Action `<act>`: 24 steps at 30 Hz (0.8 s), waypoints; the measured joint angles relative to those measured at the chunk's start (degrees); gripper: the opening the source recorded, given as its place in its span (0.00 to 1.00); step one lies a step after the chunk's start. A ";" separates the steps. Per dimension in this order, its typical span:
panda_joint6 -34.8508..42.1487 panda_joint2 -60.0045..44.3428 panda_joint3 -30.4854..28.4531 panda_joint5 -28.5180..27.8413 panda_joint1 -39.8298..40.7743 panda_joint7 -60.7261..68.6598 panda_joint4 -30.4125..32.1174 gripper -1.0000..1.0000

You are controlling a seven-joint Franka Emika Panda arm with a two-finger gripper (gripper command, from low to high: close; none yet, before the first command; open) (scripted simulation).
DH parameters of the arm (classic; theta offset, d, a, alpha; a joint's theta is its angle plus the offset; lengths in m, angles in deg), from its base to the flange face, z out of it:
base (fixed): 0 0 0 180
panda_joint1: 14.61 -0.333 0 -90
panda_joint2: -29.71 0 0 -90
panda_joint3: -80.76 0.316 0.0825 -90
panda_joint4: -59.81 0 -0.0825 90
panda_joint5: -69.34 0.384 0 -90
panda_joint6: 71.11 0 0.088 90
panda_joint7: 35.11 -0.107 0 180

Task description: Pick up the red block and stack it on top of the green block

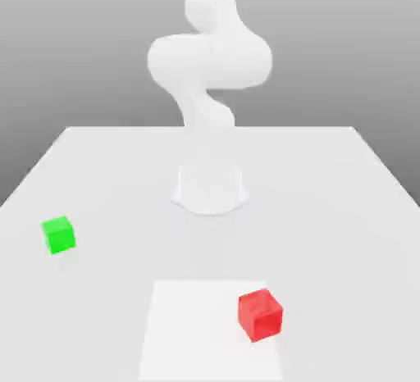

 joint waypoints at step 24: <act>-28.33 -50.25 1.57 -1.07 -7.89 11.92 18.99 0.50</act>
